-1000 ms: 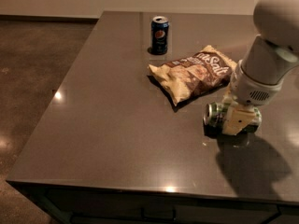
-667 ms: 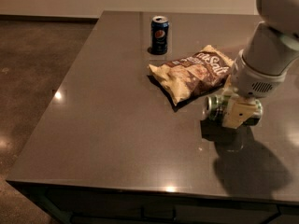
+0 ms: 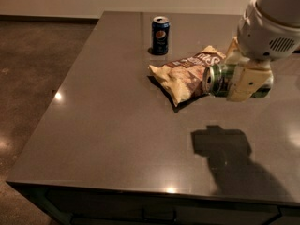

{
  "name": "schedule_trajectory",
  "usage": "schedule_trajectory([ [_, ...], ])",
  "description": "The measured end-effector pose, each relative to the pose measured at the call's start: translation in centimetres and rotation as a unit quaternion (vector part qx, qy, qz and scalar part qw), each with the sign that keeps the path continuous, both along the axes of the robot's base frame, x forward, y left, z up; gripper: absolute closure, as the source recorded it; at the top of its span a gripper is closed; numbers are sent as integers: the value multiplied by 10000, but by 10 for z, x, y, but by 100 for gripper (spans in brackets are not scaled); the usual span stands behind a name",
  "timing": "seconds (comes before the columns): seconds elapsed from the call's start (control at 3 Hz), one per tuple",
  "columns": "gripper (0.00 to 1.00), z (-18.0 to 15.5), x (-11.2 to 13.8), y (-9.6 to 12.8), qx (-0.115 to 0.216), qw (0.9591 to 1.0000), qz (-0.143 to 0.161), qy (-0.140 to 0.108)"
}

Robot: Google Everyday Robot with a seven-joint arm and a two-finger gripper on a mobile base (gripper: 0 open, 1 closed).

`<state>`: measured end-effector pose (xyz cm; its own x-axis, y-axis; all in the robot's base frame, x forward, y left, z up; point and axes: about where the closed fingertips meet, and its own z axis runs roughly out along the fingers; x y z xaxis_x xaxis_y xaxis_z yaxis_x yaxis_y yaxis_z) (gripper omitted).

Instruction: Pick green can

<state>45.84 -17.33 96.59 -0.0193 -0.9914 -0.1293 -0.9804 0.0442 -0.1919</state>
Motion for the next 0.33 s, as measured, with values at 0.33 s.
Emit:
schedule_trajectory([
  [0.33,100,2,0,1,9,10000,5,-23],
])
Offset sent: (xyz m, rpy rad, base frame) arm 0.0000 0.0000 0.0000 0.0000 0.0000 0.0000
